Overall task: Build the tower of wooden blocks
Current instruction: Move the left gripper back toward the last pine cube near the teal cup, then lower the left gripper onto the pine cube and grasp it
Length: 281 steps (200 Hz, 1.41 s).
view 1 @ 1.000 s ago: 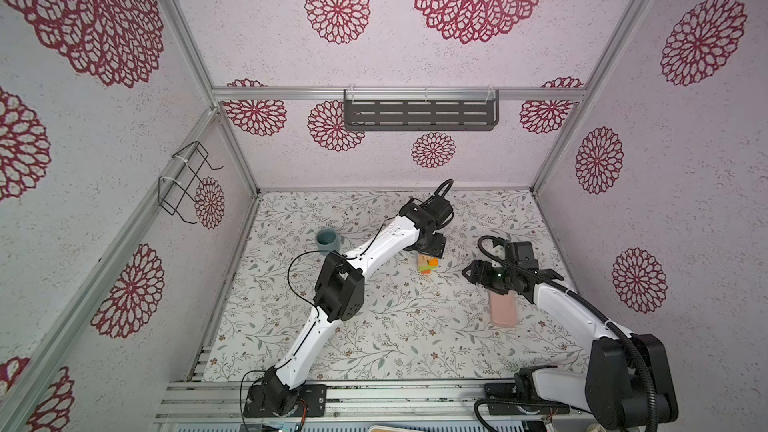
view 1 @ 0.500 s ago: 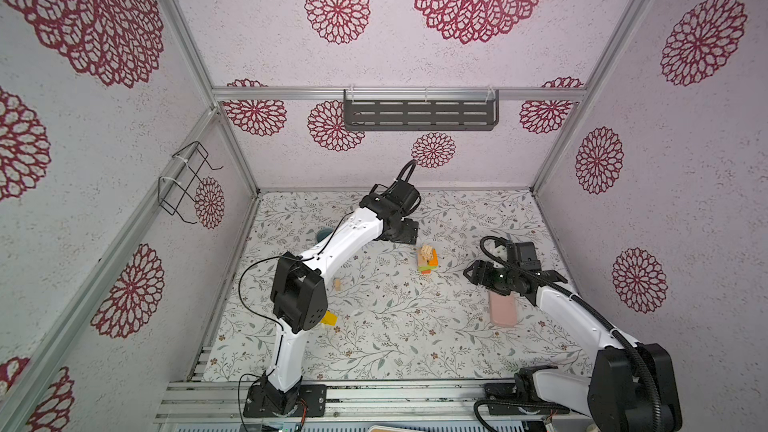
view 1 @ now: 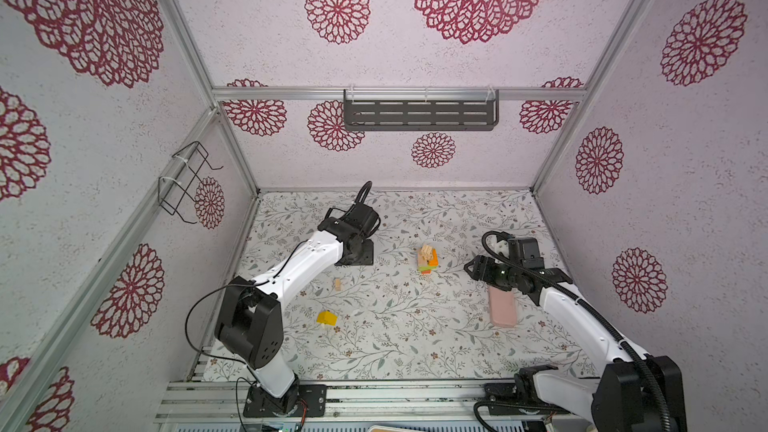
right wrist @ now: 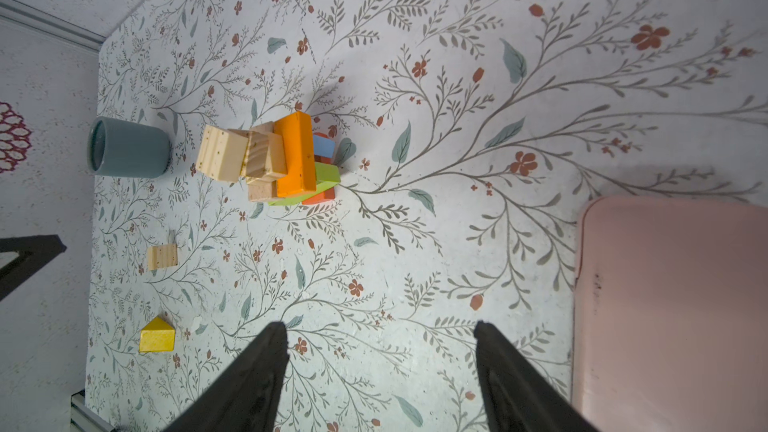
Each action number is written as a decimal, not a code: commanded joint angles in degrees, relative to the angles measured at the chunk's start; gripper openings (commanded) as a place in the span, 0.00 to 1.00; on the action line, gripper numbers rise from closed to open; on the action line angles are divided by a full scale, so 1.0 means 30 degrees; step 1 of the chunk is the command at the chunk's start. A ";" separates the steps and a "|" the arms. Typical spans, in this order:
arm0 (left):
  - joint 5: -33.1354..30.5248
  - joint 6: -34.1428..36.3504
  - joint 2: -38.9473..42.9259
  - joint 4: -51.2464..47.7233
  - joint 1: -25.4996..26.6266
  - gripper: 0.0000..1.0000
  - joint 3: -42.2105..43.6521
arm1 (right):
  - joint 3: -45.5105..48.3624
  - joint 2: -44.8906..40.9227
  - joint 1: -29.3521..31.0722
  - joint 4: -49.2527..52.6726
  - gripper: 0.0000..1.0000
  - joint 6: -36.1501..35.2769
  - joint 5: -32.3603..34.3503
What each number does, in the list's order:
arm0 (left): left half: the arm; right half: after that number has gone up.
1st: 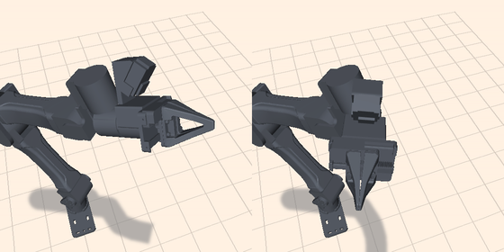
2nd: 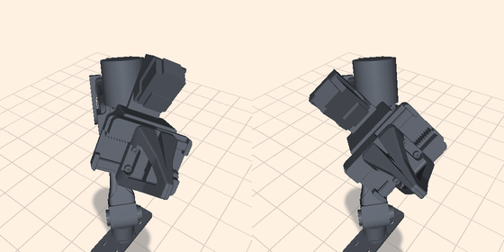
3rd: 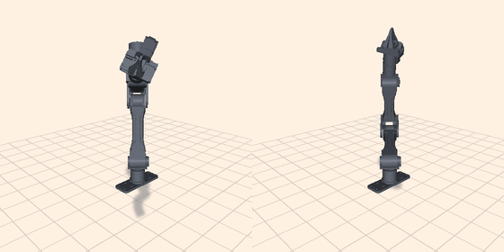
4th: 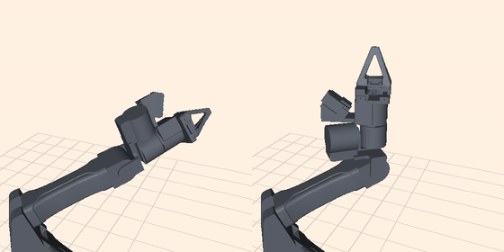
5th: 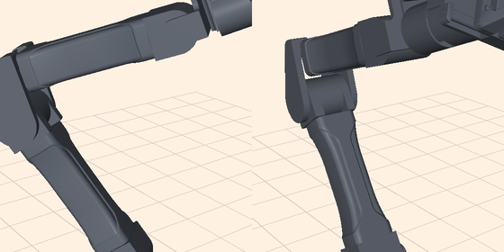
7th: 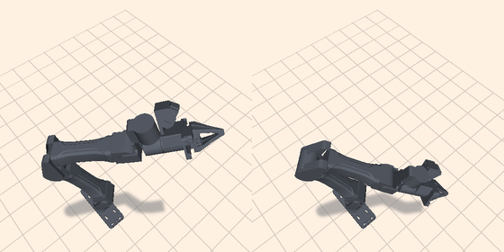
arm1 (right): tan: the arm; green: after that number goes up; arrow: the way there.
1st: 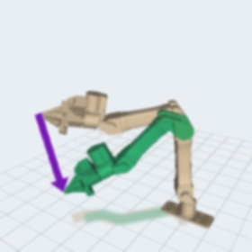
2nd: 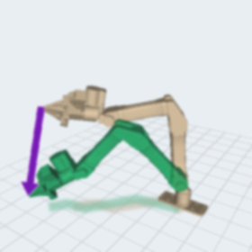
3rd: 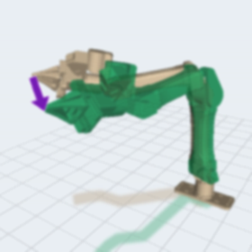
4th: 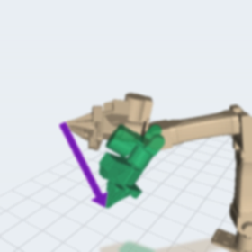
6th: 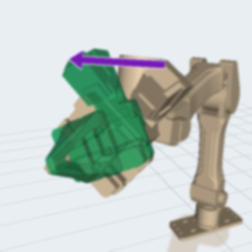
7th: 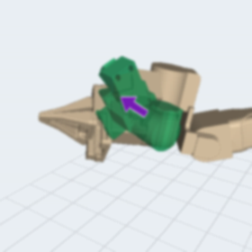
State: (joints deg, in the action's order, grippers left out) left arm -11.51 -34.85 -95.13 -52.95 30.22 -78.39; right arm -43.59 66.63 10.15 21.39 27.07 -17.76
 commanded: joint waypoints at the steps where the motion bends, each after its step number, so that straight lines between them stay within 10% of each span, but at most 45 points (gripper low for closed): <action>1: -0.0293 -0.0685 0.1328 0.0888 -0.0650 0.61 0.1402 | -0.0597 -0.0094 0.0327 0.0242 0.74 0.0176 0.0228; 154: 0.0659 -0.1922 0.2550 0.4727 -0.2720 0.50 0.7583 | -0.4513 0.4207 0.3862 -0.0027 0.74 0.0644 0.1580; 281: 0.1720 -0.1595 0.0030 0.6732 -0.3540 0.44 0.7205 | -0.6063 0.5291 0.4275 0.0558 0.74 0.0414 0.1831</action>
State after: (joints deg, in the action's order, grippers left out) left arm -7.07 -39.48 -93.93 -34.98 20.08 -55.40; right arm -58.61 81.97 22.33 22.48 28.16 -12.47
